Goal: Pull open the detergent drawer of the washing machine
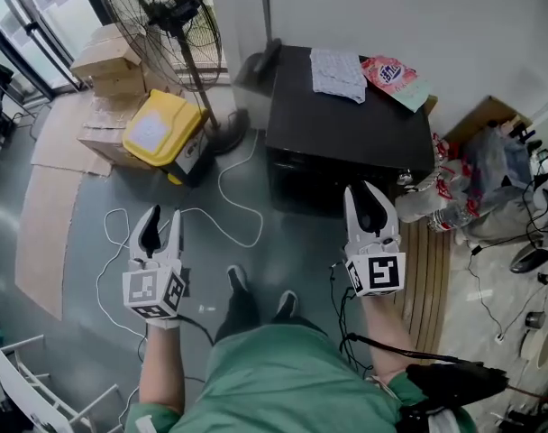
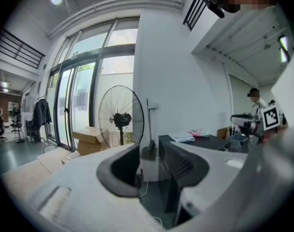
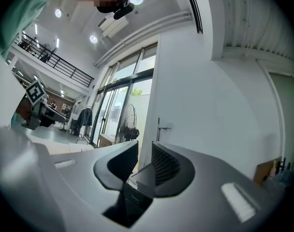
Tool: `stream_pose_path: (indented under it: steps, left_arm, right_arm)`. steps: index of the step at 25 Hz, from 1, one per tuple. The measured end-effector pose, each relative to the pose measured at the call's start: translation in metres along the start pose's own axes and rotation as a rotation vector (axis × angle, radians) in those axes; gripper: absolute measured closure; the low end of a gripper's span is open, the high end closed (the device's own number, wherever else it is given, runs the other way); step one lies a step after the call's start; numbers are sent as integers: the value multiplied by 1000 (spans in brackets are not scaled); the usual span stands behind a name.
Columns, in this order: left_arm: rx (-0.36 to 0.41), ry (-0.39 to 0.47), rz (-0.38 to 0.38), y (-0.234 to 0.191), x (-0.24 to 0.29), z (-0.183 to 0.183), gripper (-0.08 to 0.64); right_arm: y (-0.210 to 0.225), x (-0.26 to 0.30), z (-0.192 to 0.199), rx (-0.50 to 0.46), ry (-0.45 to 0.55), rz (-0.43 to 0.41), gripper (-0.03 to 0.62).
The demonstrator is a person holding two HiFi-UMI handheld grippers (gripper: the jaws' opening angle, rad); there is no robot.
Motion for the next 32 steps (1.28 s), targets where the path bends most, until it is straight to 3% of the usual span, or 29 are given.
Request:
stream_pose_path:
  steps: [12,21,32]
  left_arm:
    - [29,10,254,-49,144,-35,394]
    - [68,-17,430,-70,224,-49,394]
    - [119,-97,553,-66,266,-34,394]
  right_arm:
    - [-13,58,0,8,-118,166,506]
    - [-14,92,25,289,-184,302,506]
    - [-27,106,72,415,-277,372,506]
Point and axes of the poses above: the fingertips, and each gripper's own axes: x forward along the fingers, y to its right, z out of its underside, the point moved 10 cm from there along -x, backward along the fingers, and after that the axes turned 9 degrees about -y, right-handed, at the moved point
